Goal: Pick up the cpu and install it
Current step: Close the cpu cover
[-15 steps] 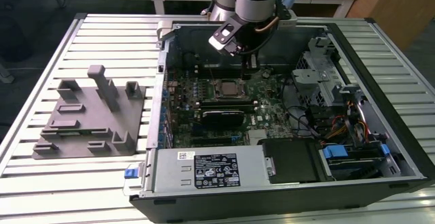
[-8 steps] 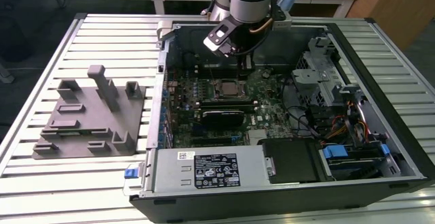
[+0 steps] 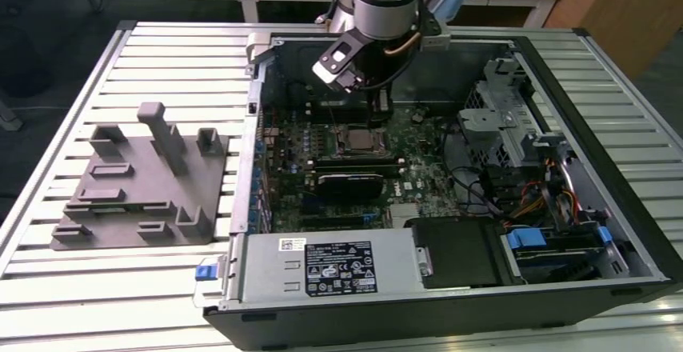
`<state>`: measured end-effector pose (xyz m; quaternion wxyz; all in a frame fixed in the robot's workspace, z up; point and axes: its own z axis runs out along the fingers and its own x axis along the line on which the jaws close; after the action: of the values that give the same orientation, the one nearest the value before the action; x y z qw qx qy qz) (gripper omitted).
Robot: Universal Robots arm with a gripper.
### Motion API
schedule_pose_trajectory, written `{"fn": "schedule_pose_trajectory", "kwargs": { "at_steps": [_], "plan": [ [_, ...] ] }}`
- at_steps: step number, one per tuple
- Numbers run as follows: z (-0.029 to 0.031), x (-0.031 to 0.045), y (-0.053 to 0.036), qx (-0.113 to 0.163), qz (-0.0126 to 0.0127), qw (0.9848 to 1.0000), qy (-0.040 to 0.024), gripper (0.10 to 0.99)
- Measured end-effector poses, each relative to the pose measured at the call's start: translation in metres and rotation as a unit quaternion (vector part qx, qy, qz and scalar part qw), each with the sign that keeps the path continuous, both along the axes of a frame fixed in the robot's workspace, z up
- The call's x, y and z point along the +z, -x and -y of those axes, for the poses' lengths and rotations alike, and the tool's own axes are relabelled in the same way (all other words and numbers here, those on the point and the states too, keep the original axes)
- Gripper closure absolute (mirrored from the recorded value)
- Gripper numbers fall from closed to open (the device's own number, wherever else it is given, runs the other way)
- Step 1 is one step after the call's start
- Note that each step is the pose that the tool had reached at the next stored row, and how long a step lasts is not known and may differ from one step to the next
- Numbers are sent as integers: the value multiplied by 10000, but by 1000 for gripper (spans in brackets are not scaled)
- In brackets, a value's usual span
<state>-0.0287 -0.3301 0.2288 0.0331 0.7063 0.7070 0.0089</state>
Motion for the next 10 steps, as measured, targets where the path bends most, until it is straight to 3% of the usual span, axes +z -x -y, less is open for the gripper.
{"fn": "schedule_pose_trajectory", "kwargs": {
  "at_steps": [10],
  "plan": [
    [3, -60, 121, -2, 0, 10000, 0, 980]
  ]
}}
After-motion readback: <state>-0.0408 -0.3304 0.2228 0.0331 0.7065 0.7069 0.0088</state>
